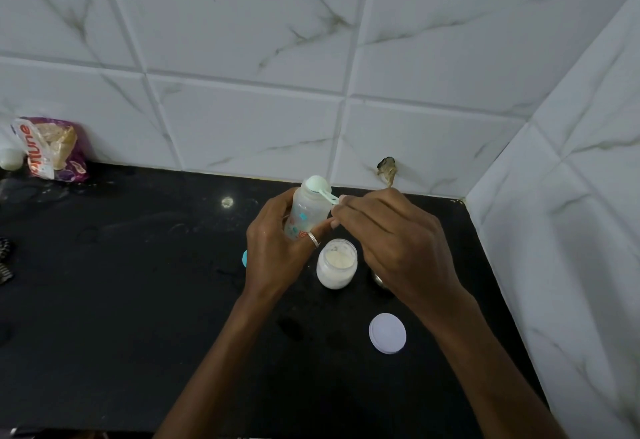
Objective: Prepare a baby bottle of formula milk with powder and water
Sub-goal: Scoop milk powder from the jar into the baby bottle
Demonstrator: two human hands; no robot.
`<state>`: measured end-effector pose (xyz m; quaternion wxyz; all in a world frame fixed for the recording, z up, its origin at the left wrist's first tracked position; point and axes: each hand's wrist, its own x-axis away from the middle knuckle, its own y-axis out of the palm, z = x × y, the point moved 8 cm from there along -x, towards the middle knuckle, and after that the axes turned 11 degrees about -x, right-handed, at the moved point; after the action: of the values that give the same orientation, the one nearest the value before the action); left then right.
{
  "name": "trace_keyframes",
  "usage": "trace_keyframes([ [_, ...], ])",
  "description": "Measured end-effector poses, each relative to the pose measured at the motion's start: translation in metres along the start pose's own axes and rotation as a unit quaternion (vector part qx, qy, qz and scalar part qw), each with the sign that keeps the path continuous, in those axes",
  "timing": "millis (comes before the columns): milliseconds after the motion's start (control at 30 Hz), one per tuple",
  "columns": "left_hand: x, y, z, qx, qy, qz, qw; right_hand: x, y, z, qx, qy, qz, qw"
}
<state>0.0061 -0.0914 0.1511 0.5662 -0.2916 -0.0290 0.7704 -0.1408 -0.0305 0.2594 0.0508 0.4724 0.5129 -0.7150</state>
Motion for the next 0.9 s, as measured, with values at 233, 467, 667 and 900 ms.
trace_keyframes([
  [233, -0.001, 0.003, -0.001, -0.002, 0.005, -0.004, 1.0, 0.002, 0.001, -0.004, 0.022, -0.034, -0.009, 0.999],
  [467, -0.001, 0.004, 0.0, 0.002, -0.001, -0.009, 1.0, 0.007, -0.002, 0.004, -0.004, 0.004, 0.034, 0.999],
  [667, 0.001, 0.007, -0.001, -0.003, -0.01, -0.015, 1.0, 0.015, -0.01, 0.033, -0.098, 0.185, 0.149, 0.966],
  [900, 0.003, 0.012, -0.006, -0.008, -0.022, -0.022, 0.999, 0.048, 0.004, 0.076, -0.351, 0.505, 0.248, 0.748],
])
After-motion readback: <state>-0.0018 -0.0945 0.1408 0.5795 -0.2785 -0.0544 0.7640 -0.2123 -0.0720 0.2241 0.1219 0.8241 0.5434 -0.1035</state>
